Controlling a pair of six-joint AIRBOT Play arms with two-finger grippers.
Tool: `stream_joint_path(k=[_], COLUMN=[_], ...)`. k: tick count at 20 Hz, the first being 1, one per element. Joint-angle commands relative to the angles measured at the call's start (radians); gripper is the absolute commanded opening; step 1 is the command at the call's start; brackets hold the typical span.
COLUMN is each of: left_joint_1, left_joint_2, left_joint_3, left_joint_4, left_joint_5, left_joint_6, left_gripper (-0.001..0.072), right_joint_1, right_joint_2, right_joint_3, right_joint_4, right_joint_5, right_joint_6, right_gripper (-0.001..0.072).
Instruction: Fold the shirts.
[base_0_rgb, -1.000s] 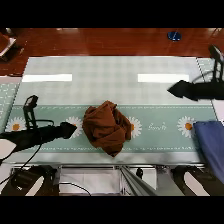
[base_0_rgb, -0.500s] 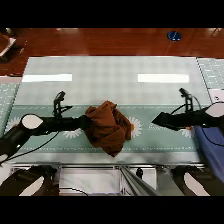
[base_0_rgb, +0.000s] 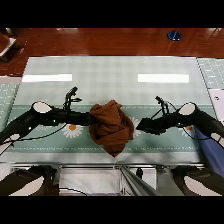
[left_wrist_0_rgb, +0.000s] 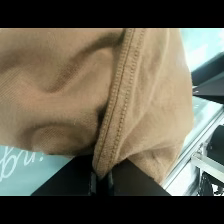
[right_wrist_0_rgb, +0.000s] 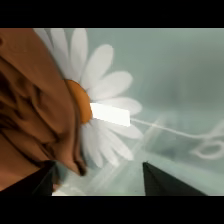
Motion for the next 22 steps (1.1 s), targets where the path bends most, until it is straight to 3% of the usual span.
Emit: stream_joint_path(k=[1,5,8,9,10,13,17,20,22], left_joint_1=[0.015,0.025,0.025,0.025,0.025,0.082,0.234,0.350,0.437], left_joint_2=[-0.012,-0.012,-0.011,-0.011,-0.011,0.011,0.103,0.172,0.193], left_joint_3=[0.013,0.013,0.013,0.013,0.018,0.114,0.444,0.769,0.973], left_joint_4=[-0.010,-0.011,-0.011,-0.011,-0.011,-0.014,-0.014,0.016,0.151], left_joint_5=[-0.019,-0.026,-0.029,-0.029,-0.029,-0.082,-0.085,-0.088,-0.113], left_joint_6=[0.016,0.016,0.015,0.016,0.016,0.006,-0.107,-0.139,-0.261], left_gripper=[0.0026,0.0027,0.0026,0.0027,0.0026,0.0026,0.0026,0.0026,0.0025], right_joint_1=[0.026,0.116,0.137,0.137,0.137,0.103,0.037,0.004,0.001], right_joint_2=[-0.101,-0.193,-0.259,-0.268,-0.267,-0.254,-0.147,-0.071,-0.015], right_joint_3=[0.014,0.118,0.195,0.211,0.224,0.394,0.855,1.255,1.447], right_joint_4=[0.137,0.134,0.130,0.129,0.129,0.057,-0.142,-0.325,-0.456], right_joint_5=[-0.012,-0.017,0.000,0.003,0.003,0.152,0.174,0.198,0.200], right_joint_6=[-0.065,-0.076,-0.076,-0.082,-0.102,-0.129,0.019,0.081,0.105], right_gripper=[0.0600,0.0594,0.0301,0.0086,0.0023,0.0022,0.0021,0.0021,0.0021])
